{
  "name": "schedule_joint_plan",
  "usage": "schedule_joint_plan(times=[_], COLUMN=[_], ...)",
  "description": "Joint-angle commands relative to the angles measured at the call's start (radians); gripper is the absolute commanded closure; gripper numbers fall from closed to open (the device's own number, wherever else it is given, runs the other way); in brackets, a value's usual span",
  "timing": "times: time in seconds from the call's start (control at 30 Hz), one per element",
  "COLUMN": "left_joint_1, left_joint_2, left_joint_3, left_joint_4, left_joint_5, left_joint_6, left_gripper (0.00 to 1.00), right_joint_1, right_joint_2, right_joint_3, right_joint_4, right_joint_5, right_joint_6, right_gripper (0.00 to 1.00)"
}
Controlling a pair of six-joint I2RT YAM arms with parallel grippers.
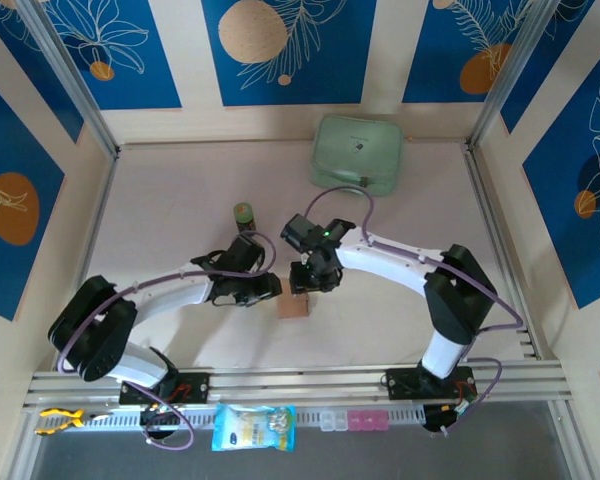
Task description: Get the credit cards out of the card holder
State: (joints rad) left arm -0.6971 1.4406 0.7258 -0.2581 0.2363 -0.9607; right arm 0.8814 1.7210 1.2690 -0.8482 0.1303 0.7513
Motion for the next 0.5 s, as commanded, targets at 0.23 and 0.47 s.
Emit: schedule_joint_plan(times=[0.23, 0.47], left_joint_1=[0.067, 0.096], left_joint_2=[-0.072, -0.077], left_joint_3=[-0.076, -0.112], left_joint_4=[0.084, 0.117], left_joint_5=[0.106, 0.156], left_joint_6=[0.008, -0.004], left_gripper=[0.80, 0.94], right_joint_1=[0.040, 0.053], right_joint_2=[0.103, 0.159], right_joint_3=[0.082, 0.141], right_joint_4=[-0.021, -0.067], right_joint_5=[-0.009, 0.031], right_joint_6=[0.088, 0.097], right_gripper=[0.65, 0.67])
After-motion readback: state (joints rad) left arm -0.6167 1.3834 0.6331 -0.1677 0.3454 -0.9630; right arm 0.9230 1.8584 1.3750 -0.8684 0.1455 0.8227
